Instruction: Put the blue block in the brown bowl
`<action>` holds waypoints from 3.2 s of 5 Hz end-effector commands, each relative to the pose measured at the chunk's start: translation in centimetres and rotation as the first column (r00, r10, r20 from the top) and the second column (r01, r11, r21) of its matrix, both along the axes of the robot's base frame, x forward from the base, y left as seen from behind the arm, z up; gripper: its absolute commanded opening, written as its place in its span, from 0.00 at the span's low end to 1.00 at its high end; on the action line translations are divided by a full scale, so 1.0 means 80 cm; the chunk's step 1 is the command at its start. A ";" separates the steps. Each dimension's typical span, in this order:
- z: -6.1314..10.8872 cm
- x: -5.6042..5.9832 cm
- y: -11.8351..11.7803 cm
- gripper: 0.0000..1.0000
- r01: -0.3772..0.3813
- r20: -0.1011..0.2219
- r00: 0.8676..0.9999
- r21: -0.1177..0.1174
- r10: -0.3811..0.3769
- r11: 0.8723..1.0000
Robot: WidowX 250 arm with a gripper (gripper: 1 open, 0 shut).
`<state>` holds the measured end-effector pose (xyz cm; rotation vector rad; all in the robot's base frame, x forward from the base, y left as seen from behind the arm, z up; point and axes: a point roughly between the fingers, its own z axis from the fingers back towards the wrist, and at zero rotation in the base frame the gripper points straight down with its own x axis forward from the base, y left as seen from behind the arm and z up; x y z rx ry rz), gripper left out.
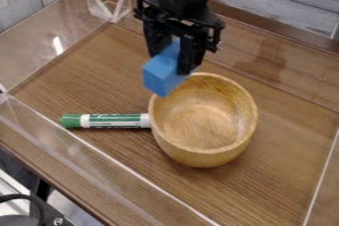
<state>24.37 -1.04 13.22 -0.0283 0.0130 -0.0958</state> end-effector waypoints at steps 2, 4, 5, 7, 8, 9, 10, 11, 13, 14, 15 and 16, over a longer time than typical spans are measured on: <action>0.021 -0.001 -0.014 0.00 -0.045 0.058 0.997 -0.003 0.045 0.999; 0.019 -0.005 -0.027 0.00 -0.062 0.060 0.996 -0.005 0.063 0.998; 0.015 -0.005 -0.033 0.00 -0.061 0.062 0.996 -0.006 0.061 0.998; 0.008 -0.005 -0.042 0.00 -0.058 0.070 0.996 -0.012 0.059 0.998; 0.003 -0.005 -0.046 0.00 -0.057 0.077 0.995 -0.016 0.058 0.998; -0.002 -0.006 -0.050 0.00 -0.055 0.083 0.995 -0.026 0.057 0.998; -0.007 -0.007 -0.053 0.00 -0.056 0.089 0.994 -0.035 0.059 0.998; -0.014 -0.007 -0.056 0.00 -0.056 0.097 0.993 -0.046 0.060 0.997; -0.026 -0.006 -0.061 0.00 -0.051 0.104 0.993 -0.068 0.058 0.996; -0.033 -0.006 -0.062 0.00 -0.052 0.104 0.993 -0.079 0.060 0.996; -0.040 -0.006 -0.063 0.00 -0.052 0.110 0.992 -0.092 0.062 0.994; -0.045 -0.004 -0.062 0.00 -0.056 0.117 0.991 -0.105 0.068 0.993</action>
